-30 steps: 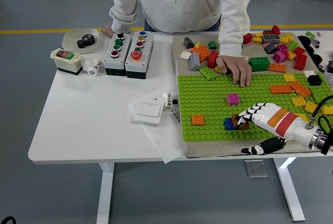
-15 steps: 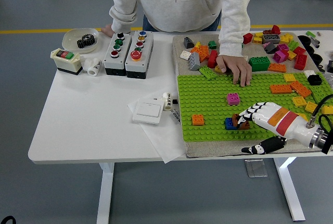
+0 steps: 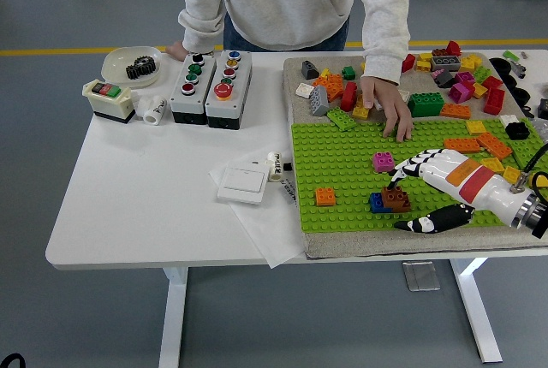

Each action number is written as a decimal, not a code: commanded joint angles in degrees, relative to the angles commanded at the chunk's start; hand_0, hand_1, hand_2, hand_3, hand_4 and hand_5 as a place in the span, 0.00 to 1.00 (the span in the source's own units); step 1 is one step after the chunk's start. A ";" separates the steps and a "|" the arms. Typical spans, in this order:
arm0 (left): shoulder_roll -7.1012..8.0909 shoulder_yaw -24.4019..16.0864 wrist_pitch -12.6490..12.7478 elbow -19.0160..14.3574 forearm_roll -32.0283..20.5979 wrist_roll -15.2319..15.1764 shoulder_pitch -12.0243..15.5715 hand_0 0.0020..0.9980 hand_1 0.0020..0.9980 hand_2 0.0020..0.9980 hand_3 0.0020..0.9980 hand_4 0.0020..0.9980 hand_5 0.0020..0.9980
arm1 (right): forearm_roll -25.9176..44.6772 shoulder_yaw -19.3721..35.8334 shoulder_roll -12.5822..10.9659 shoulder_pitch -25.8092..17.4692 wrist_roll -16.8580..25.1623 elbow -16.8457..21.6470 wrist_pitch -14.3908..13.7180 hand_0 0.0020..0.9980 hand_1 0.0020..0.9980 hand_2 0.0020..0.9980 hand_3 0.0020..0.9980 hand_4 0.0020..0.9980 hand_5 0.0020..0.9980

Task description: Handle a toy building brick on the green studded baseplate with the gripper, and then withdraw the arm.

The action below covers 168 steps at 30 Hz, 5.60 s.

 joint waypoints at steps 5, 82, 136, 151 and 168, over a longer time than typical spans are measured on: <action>0.04 0.11 0.02 0.00 -0.30 -0.01 -0.01 0.74 0.73 0.75 0.60 0.66 0.60 | 6.16 0.83 1.84 1.69 -1.13 -3.47 0.51 0.73 0.69 0.73 0.67 0.91 0.63; 0.60 0.34 -0.68 -0.52 -0.13 0.41 -1.03 0.74 0.73 0.74 0.60 0.66 0.60 | 9.31 -21.93 20.81 23.13 -0.60 -41.37 -3.85 0.71 0.64 0.68 0.65 0.93 0.30; 0.67 0.25 -0.75 -0.76 0.69 0.73 -1.56 0.74 0.73 0.74 0.60 0.66 0.60 | 11.97 -24.16 22.09 22.32 -0.31 -45.20 -4.50 0.66 0.58 0.61 0.55 0.79 0.60; 0.58 0.32 -0.52 -0.68 0.57 0.68 -1.79 0.74 0.73 0.75 0.60 0.66 0.59 | 11.77 -24.62 21.73 22.20 -0.01 -45.53 -5.50 0.59 0.54 0.57 0.53 0.76 0.61; 0.57 0.48 -0.36 -0.65 0.27 0.61 -1.94 0.74 0.73 0.75 0.60 0.66 0.59 | 12.07 -24.90 21.87 21.94 0.54 -45.45 -6.58 0.52 0.49 0.53 0.52 0.71 0.61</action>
